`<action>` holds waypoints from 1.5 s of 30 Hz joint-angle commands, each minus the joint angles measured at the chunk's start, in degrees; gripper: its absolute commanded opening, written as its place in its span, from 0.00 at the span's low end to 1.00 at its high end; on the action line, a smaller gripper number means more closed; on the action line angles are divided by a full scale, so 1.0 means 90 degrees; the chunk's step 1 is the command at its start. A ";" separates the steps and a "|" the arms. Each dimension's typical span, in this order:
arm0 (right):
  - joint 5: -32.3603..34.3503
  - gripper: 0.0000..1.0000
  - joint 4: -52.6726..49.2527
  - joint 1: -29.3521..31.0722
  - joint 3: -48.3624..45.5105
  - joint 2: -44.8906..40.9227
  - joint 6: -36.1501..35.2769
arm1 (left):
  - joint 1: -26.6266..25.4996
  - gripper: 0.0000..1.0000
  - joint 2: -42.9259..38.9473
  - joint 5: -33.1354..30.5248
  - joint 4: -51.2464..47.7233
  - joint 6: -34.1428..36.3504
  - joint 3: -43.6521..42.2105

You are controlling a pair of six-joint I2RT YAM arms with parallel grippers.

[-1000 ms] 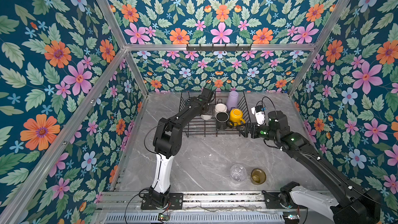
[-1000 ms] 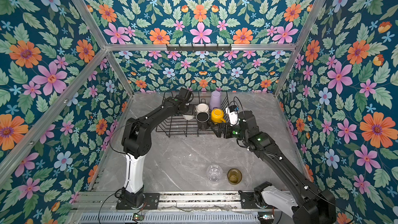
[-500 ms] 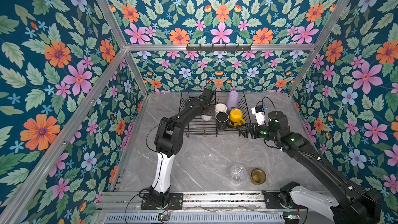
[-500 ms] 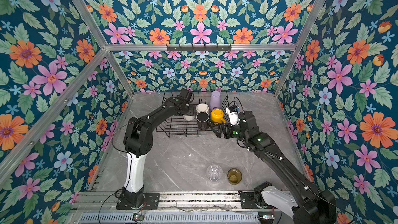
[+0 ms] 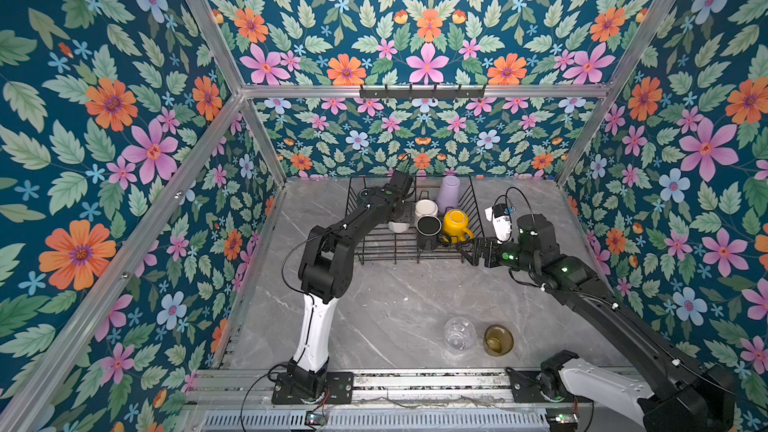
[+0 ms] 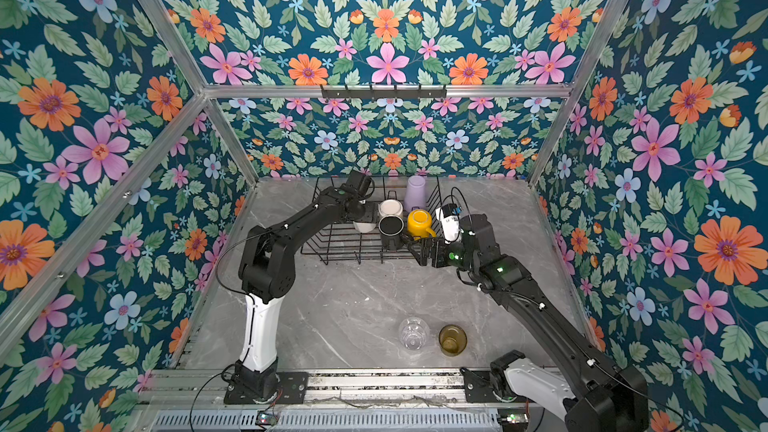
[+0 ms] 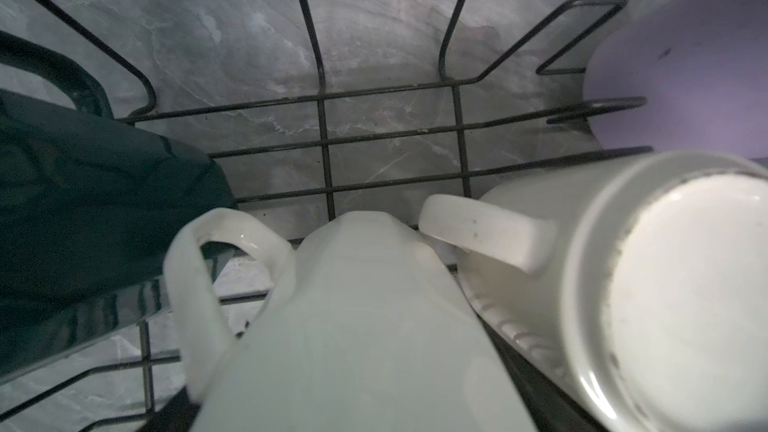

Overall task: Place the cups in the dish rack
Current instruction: 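Settle the white mug onto the rack wires with the left gripper, then open the left gripper and raise it while the right lowers onto the gold glass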

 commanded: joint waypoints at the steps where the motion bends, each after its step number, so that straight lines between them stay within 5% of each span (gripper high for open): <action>1: 0.0016 0.99 0.0104 0.0002 0.0001 -0.0017 -0.0024 | 0.0008 0.87 0.0002 -0.0063 0.0016 -0.0002 0.0088; 21: 0.0170 0.97 -0.0662 0.0006 0.0282 0.0107 -0.0362 | -0.0030 0.92 -0.0679 0.0107 0.0269 -0.0099 -0.0238; 34: 0.1438 0.84 -0.3192 0.0166 0.0531 -0.0090 -0.0200 | -0.0071 0.93 -0.2749 0.0406 0.1450 -0.0317 -0.1389; 45: 0.2460 0.75 -0.5111 0.0820 0.0051 -0.1184 0.1118 | -0.0066 0.95 -0.5021 0.0230 0.2477 -0.0421 -0.3125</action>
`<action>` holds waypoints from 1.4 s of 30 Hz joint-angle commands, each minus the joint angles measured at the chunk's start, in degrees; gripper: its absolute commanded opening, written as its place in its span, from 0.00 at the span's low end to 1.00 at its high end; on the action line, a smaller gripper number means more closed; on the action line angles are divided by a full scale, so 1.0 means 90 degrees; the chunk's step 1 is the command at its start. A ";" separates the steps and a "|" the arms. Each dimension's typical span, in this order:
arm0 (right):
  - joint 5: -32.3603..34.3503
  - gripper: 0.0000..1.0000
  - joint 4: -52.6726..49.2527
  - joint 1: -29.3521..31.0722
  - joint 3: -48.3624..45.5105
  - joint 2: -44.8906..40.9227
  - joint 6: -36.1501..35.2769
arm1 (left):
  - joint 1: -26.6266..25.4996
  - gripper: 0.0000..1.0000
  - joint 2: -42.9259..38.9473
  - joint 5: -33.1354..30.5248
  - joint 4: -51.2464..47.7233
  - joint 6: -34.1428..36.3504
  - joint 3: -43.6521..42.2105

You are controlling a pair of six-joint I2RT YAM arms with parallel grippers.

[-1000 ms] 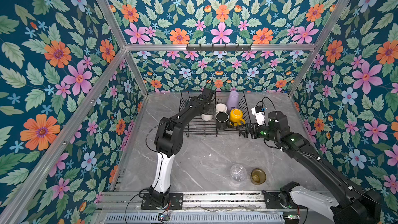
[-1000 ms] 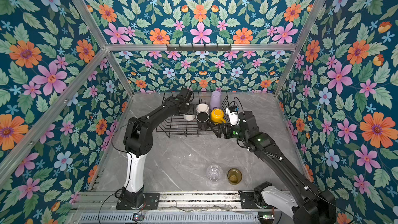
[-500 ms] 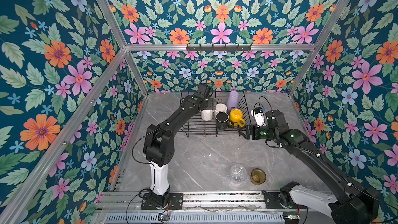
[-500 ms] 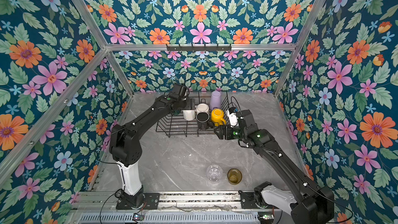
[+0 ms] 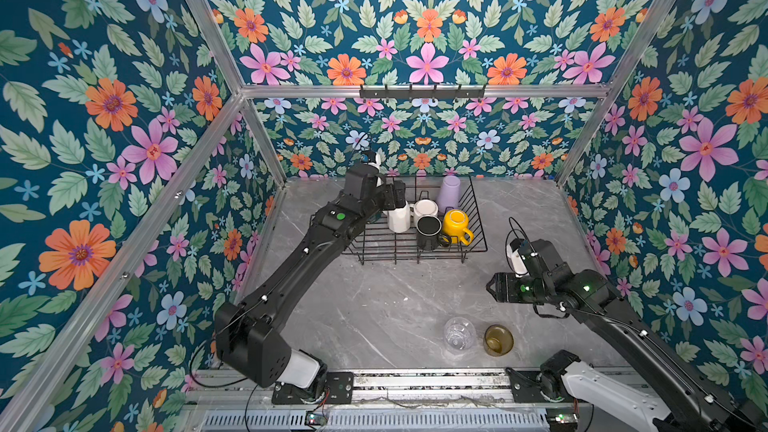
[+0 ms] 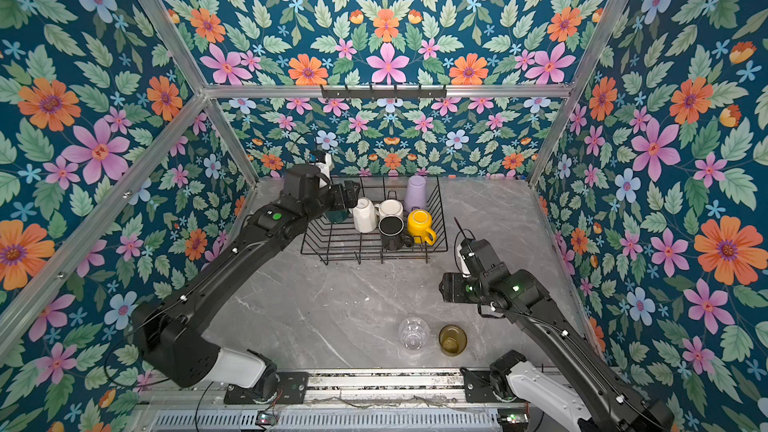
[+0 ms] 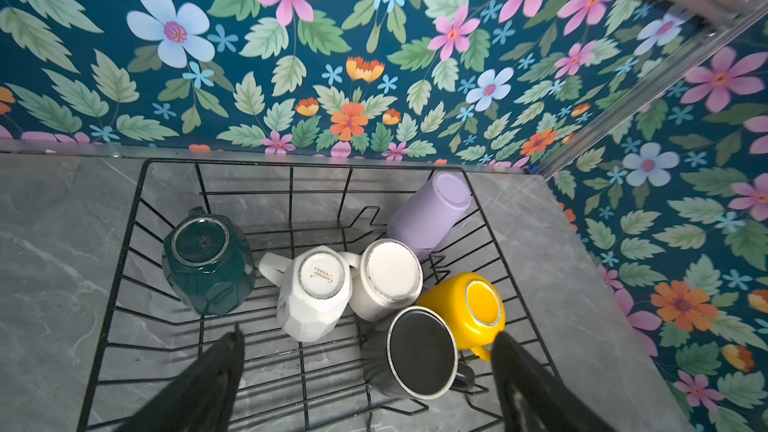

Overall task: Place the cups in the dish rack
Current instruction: 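Open the left gripper and raise it while the right lowers onto the gold glass, then grasp the gold glass with the right gripper and lift it toward the left gripper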

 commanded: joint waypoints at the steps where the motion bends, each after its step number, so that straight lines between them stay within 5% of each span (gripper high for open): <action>1: 0.0494 0.74 -0.0846 0.0210 -0.0076 -0.0124 0.0646 | 0.0019 0.95 -0.0475 -0.0171 0.0444 -0.0037 -0.0362; 16: 0.0346 0.48 -0.1314 0.0750 -0.0930 -0.0520 0.1742 | 0.0029 0.98 -0.2037 -0.0759 0.0146 0.0039 -0.1251; 33: 0.0803 0.36 -0.1221 0.1877 -0.1506 -0.0220 0.2880 | 0.0040 1.00 -0.2520 -0.0923 0.0079 0.0141 -0.1368; 42: 0.1171 0.23 -0.0675 0.1928 -0.1691 0.0163 0.2928 | 0.0039 1.00 -0.2672 -0.1001 0.0012 0.0186 -0.1468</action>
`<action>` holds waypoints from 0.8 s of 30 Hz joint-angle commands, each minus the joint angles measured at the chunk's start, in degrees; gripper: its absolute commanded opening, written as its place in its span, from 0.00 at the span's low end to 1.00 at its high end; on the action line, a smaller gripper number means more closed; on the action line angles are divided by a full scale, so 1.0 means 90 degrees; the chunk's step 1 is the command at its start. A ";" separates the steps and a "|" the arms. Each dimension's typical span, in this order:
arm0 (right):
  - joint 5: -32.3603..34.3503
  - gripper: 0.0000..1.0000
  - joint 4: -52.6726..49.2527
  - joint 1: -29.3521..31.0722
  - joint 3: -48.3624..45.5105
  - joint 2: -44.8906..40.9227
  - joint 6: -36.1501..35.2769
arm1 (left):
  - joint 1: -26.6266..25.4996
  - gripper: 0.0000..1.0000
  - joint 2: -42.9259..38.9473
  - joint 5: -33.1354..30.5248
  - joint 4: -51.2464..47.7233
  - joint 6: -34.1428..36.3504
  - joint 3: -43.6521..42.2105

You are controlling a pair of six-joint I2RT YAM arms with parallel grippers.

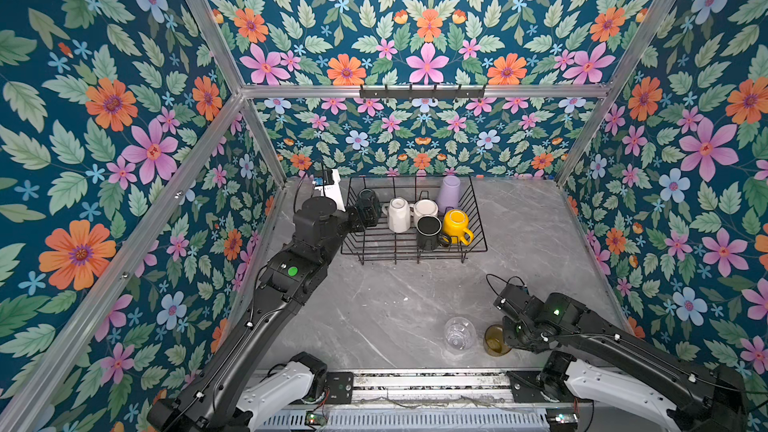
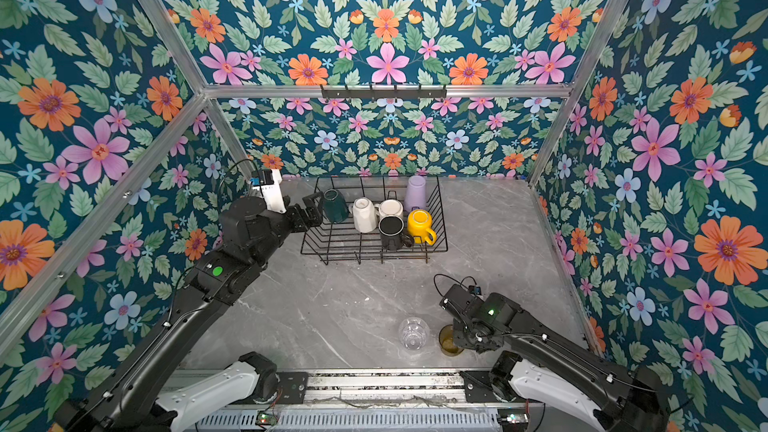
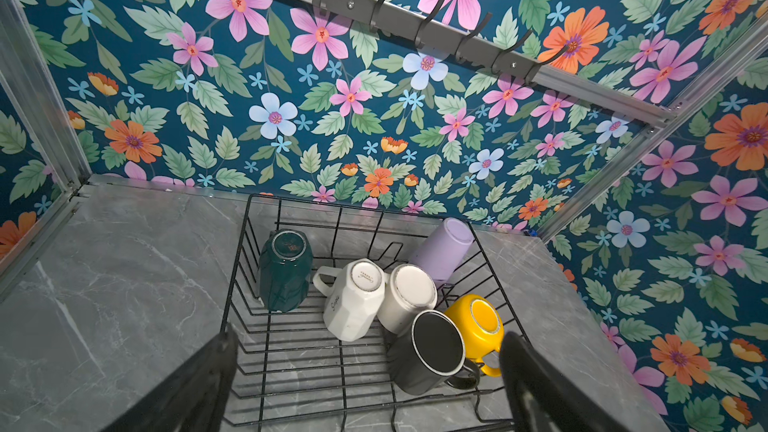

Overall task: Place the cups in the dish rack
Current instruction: 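Grasp the gold glass with the right gripper and lift it toward the left gripper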

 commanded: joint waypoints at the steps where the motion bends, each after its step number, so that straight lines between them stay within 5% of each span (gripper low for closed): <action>1: 0.0317 0.22 0.0300 0.0008 -0.0015 0.0158 0.0094 | 0.0003 1.00 -0.0061 -0.0114 0.0021 0.0115 -0.0029; 14: 0.0829 0.00 0.0636 0.0005 0.0134 0.0620 -0.0119 | 0.0019 1.00 -0.0189 -0.0246 -0.0011 0.0089 -0.0298; 24: 0.0517 0.00 0.1033 -0.0803 0.0331 0.0415 -0.0708 | 0.0023 1.00 -0.0695 0.0099 0.0335 0.0002 -0.0894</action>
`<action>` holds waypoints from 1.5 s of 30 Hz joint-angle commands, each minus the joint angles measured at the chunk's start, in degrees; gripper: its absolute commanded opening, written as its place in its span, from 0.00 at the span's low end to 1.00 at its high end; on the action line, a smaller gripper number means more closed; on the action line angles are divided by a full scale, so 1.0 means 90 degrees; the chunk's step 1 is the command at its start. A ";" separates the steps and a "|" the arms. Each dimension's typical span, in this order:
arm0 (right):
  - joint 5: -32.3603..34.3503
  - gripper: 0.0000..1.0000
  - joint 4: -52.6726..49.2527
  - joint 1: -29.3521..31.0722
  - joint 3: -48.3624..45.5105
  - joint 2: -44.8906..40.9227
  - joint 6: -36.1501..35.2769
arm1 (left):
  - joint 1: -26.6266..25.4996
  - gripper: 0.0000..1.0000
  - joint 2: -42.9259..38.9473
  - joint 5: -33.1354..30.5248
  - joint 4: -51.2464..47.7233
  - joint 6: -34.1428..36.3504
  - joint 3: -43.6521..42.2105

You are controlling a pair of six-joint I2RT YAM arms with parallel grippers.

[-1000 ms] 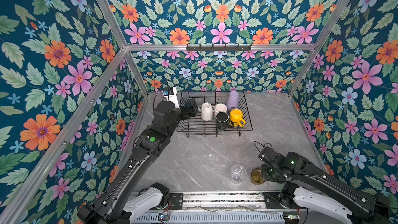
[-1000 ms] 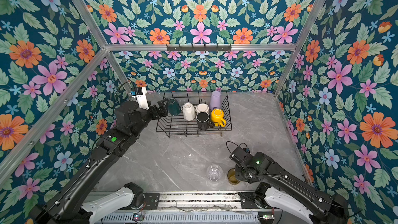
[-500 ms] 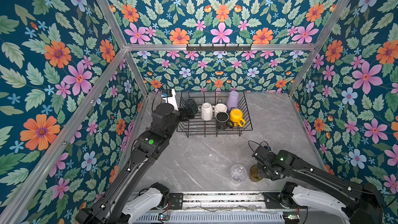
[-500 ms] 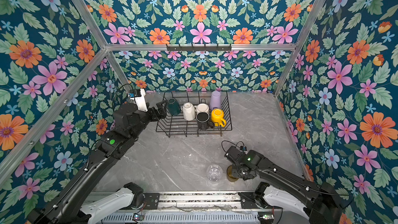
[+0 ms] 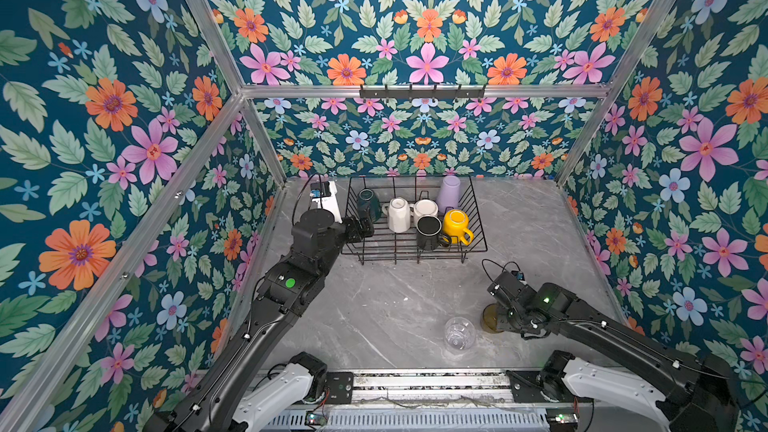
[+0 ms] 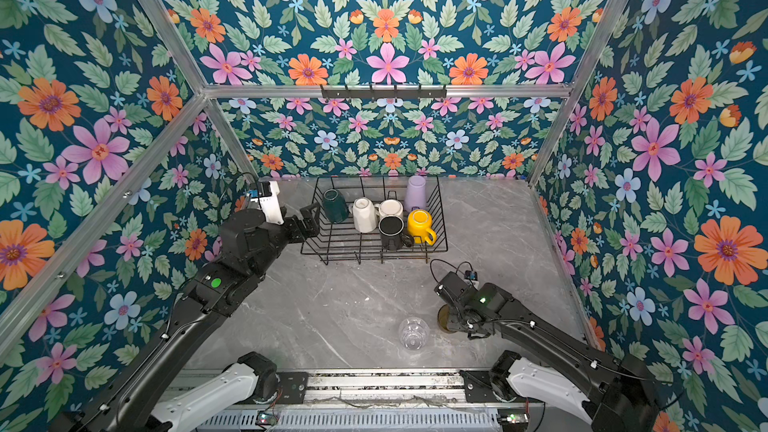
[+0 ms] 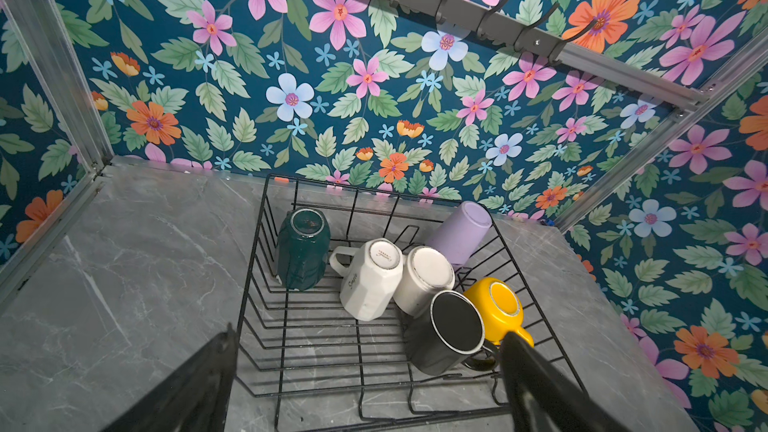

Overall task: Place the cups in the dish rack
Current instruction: 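Grasp the gold glass with the right gripper and lift it toward the left gripper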

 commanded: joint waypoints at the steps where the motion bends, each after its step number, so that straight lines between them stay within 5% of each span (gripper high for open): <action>1: -0.0169 0.00 0.0322 -0.0281 0.0072 -0.0154 -0.0345 | 0.0002 1.00 -0.0235 0.0287 0.0426 0.0012 -0.0260; 9: -0.0758 0.00 0.0814 -0.0873 0.0734 -0.0150 -0.0890 | 0.0013 1.00 -0.0784 0.1459 0.1274 0.0054 -0.1076; 25: -0.2989 0.00 0.2908 -0.1805 0.1383 0.0305 -0.1139 | 0.0013 1.00 -0.0583 0.6437 0.3220 0.0309 -0.1997; 30: -0.3856 0.00 0.3936 -0.1807 0.1388 0.0544 -0.0791 | 0.0013 0.99 -0.0502 0.7068 0.3761 0.0101 -0.2201; 37: -0.5212 0.00 0.5410 -0.1804 0.1428 0.0998 -0.0155 | 0.0013 1.00 -0.0513 0.7069 0.3724 0.0202 -0.2242; 45: -0.5865 0.00 0.6033 -0.1788 0.1425 0.1022 0.0129 | 0.0023 0.99 -0.0292 0.7126 0.3622 0.0214 -0.2134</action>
